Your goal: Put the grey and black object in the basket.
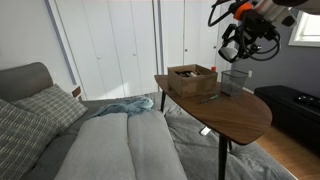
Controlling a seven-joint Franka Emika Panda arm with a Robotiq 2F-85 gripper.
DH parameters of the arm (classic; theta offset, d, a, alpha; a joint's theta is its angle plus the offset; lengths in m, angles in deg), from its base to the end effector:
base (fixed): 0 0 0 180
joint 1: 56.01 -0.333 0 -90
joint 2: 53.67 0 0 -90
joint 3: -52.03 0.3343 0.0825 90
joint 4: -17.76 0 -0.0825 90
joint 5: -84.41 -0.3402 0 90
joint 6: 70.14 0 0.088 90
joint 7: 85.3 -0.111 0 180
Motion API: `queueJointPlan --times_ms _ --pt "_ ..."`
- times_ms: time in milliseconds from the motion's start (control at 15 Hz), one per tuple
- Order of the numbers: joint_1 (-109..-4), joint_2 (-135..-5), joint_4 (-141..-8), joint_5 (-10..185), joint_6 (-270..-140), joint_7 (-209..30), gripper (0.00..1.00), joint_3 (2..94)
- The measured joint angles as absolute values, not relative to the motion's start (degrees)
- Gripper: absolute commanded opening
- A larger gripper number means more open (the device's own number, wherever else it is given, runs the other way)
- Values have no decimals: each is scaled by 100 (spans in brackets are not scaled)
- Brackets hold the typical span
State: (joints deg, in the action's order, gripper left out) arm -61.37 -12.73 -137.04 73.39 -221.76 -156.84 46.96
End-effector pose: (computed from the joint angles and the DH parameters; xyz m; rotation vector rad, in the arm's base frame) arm 0.3259 -0.0082 0.5419 -1.9605 1.6185 -0.5347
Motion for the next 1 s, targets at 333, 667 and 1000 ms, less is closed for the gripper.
queueJointPlan --times_ms 333,667,1000 --pt "-5995 -939 -13938 6809 -22253 -15191 45 4565" --pt "-6112 -872 -13925 5322 -22298 -14786 45 4087" --pt "-6267 -862 -13790 3704 -22207 -14177 45 3658"
